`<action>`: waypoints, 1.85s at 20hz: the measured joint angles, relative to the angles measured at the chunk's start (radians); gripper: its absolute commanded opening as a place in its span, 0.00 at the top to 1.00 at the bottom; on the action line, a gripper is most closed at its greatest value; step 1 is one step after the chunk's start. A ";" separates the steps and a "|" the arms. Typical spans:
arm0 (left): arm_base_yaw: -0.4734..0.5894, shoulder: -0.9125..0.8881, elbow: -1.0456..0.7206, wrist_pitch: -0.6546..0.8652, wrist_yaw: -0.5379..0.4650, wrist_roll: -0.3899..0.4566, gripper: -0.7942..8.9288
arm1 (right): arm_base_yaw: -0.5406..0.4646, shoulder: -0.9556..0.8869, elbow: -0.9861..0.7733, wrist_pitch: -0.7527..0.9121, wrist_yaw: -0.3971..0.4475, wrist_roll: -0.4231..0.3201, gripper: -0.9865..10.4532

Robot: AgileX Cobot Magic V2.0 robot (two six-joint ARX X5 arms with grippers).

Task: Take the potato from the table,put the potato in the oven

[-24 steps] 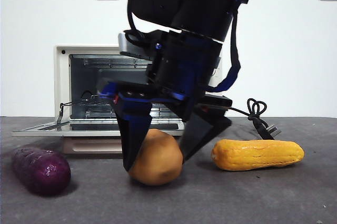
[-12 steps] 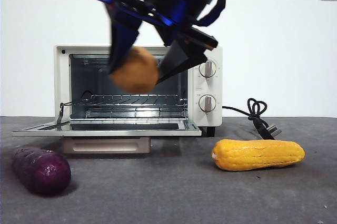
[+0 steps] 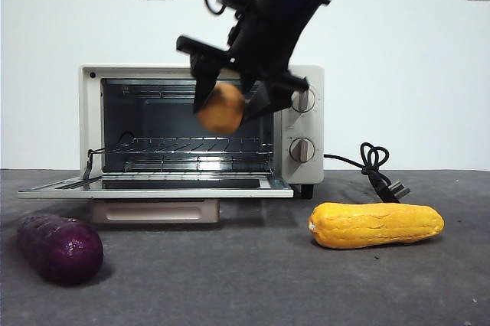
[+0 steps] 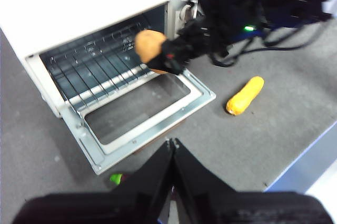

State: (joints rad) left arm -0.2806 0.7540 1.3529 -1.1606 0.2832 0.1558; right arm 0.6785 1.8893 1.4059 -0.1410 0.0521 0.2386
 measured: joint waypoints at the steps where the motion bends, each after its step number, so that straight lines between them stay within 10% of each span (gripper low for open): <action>1: 0.000 0.000 0.000 -0.003 0.000 0.000 0.93 | -0.001 0.032 0.027 0.002 0.000 0.000 0.93; 11: 0.000 0.000 0.000 -0.025 0.000 0.000 0.93 | -0.043 0.122 0.068 0.097 0.075 0.021 0.92; 16: 0.000 0.000 0.000 -0.035 0.000 0.000 0.93 | -0.044 0.124 0.068 0.090 0.079 0.026 0.44; 26: 0.000 0.000 0.000 -0.044 0.000 0.000 0.93 | -0.043 0.123 0.068 0.074 0.079 0.054 0.44; 37: 0.000 0.022 0.000 -0.005 0.000 0.000 0.93 | -0.023 -0.145 0.069 -0.328 0.079 0.056 0.44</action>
State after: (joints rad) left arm -0.2806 0.7757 1.3529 -1.1660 0.2832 0.1562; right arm 0.6556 1.7443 1.4746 -0.4686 0.1307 0.2943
